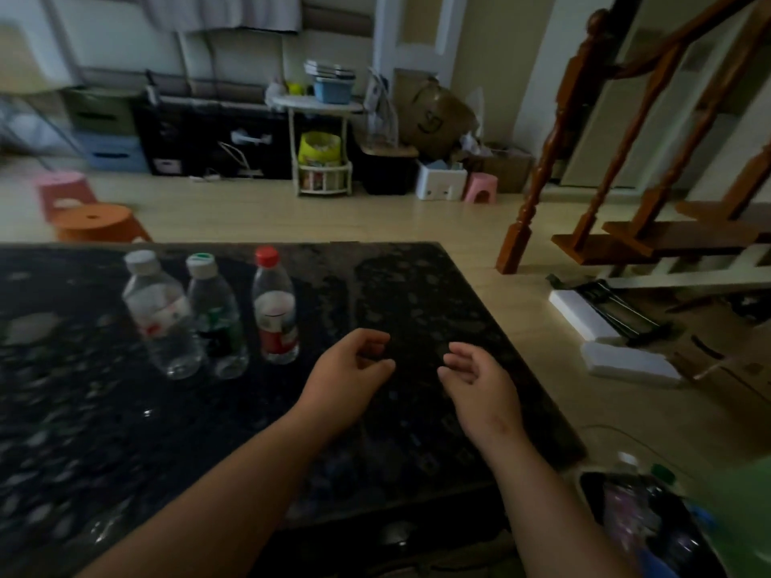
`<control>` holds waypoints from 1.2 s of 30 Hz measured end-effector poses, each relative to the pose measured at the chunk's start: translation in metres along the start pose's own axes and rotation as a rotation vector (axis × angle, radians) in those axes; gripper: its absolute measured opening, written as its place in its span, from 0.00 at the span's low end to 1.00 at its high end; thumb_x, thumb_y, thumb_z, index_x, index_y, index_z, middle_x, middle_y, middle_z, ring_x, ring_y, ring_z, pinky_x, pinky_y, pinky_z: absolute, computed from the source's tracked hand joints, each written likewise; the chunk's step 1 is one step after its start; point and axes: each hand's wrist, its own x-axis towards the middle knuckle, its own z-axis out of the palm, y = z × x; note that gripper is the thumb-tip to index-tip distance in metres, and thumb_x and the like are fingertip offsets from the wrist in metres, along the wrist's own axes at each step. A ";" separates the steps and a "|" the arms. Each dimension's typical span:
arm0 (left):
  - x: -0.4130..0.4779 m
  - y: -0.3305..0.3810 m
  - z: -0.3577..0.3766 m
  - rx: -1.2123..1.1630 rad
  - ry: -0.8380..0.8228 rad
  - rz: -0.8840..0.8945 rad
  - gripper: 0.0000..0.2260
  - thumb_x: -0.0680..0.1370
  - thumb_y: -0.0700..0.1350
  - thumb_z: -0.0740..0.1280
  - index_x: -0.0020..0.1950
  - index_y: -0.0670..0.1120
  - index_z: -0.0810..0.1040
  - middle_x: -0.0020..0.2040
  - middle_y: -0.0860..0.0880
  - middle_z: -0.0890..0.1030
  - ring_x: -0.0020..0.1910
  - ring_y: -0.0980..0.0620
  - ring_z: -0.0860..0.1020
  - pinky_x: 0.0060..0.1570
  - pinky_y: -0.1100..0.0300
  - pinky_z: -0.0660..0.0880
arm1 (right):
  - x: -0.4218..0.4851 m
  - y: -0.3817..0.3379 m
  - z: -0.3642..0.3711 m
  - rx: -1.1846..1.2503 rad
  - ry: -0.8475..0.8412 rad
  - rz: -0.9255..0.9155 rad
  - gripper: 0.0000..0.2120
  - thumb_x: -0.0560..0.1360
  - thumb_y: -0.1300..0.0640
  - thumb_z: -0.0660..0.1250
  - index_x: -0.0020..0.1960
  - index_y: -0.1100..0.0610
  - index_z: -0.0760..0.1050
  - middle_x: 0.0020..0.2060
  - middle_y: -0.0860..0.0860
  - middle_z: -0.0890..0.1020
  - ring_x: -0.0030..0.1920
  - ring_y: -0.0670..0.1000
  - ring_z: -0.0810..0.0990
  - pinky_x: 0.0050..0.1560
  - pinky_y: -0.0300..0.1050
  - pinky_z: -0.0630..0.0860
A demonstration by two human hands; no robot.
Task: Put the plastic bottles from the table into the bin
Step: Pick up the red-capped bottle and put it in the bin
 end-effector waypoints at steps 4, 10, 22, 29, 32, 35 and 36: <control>-0.007 -0.021 -0.048 -0.022 0.170 -0.045 0.11 0.75 0.44 0.70 0.53 0.59 0.76 0.50 0.55 0.80 0.46 0.57 0.80 0.44 0.62 0.77 | 0.001 -0.018 0.056 0.026 -0.049 -0.016 0.17 0.76 0.58 0.69 0.63 0.50 0.75 0.53 0.44 0.80 0.52 0.41 0.79 0.52 0.35 0.73; -0.008 -0.055 -0.102 -0.068 0.341 -0.113 0.15 0.74 0.44 0.71 0.60 0.53 0.75 0.50 0.54 0.81 0.50 0.56 0.79 0.50 0.59 0.76 | 0.004 -0.034 0.127 0.026 -0.139 -0.071 0.19 0.76 0.58 0.70 0.65 0.51 0.74 0.54 0.44 0.79 0.52 0.40 0.78 0.49 0.31 0.72; 0.035 -0.066 -0.126 -0.164 0.291 -0.058 0.32 0.75 0.46 0.68 0.76 0.56 0.57 0.63 0.60 0.69 0.60 0.61 0.70 0.59 0.61 0.69 | 0.056 -0.056 0.207 0.017 -0.280 -0.132 0.27 0.76 0.62 0.68 0.74 0.54 0.66 0.70 0.51 0.73 0.69 0.48 0.71 0.62 0.39 0.68; 0.055 -0.075 -0.119 -0.213 0.226 -0.127 0.39 0.69 0.51 0.66 0.78 0.56 0.52 0.74 0.51 0.66 0.71 0.52 0.68 0.70 0.48 0.66 | 0.074 -0.043 0.228 0.045 -0.453 -0.115 0.42 0.75 0.60 0.69 0.80 0.49 0.48 0.78 0.50 0.59 0.76 0.49 0.59 0.74 0.48 0.61; 0.055 -0.075 -0.116 -0.253 0.220 -0.144 0.41 0.67 0.50 0.64 0.78 0.54 0.52 0.74 0.51 0.66 0.71 0.52 0.67 0.71 0.49 0.66 | 0.075 -0.040 0.225 0.098 -0.447 -0.086 0.41 0.75 0.64 0.69 0.80 0.51 0.49 0.76 0.51 0.64 0.74 0.49 0.65 0.73 0.52 0.65; 0.054 -0.074 -0.116 -0.281 0.215 -0.148 0.39 0.67 0.48 0.63 0.78 0.53 0.55 0.74 0.49 0.67 0.70 0.52 0.68 0.70 0.50 0.66 | 0.073 -0.039 0.217 0.077 -0.400 -0.097 0.39 0.73 0.63 0.72 0.78 0.49 0.57 0.71 0.51 0.71 0.68 0.49 0.73 0.67 0.52 0.73; 0.053 -0.074 -0.115 -0.286 0.210 -0.146 0.38 0.67 0.47 0.62 0.77 0.53 0.56 0.73 0.49 0.68 0.69 0.52 0.69 0.70 0.49 0.67 | 0.072 -0.038 0.213 0.050 -0.385 -0.111 0.39 0.72 0.60 0.74 0.77 0.47 0.59 0.69 0.52 0.72 0.66 0.48 0.75 0.64 0.53 0.76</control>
